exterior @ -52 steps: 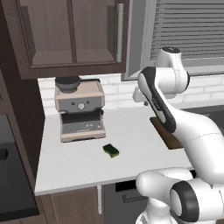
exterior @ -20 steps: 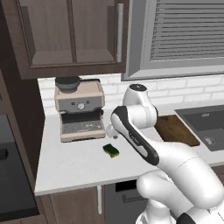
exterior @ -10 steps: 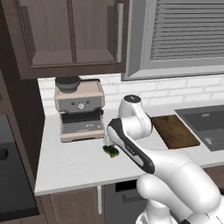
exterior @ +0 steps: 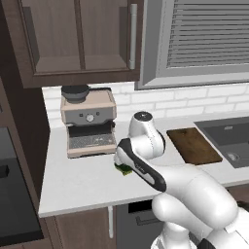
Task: Pick up the sponge from the counter and clean the cutting board by briefly scrubbing or pressing down on the cutting board. Once finished, release the sponge.
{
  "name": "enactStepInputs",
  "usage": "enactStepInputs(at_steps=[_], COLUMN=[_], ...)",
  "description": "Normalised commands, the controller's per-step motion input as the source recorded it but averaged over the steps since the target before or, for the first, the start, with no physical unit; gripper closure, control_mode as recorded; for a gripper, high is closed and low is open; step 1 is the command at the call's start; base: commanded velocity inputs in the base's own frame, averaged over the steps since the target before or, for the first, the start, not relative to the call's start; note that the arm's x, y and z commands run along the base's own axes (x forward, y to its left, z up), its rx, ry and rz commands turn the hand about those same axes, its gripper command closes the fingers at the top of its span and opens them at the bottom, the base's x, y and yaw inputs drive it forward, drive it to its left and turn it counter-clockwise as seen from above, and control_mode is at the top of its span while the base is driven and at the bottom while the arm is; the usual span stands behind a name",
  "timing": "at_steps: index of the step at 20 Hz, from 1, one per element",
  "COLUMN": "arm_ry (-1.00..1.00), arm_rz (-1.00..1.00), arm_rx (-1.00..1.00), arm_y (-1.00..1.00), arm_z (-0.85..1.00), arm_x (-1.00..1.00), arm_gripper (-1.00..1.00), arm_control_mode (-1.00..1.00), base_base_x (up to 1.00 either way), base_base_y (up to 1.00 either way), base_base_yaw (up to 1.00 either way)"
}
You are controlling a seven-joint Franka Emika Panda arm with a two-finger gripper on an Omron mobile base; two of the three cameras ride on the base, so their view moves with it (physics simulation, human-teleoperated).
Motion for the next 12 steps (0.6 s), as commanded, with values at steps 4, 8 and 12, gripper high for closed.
enactStepInputs(at_steps=[4, 8, 12], arm_ry=[0.0, 0.0, 0.0], arm_rz=[0.0, 0.0, 0.0], arm_rx=[0.0, 0.0, 0.0], arm_y=[0.0, 0.0, 0.04], arm_z=[-0.29, -0.31, -0.29], arm_x=[0.33, 0.24, 0.11], arm_gripper=[-1.0, -1.0, -1.0], arm_control_mode=[-1.0, -1.0, -1.0], base_base_x=[0.0, 0.0, 0.0], base_base_y=[0.0, 0.0, 0.0], base_base_yaw=[0.0, 0.0, 0.0])
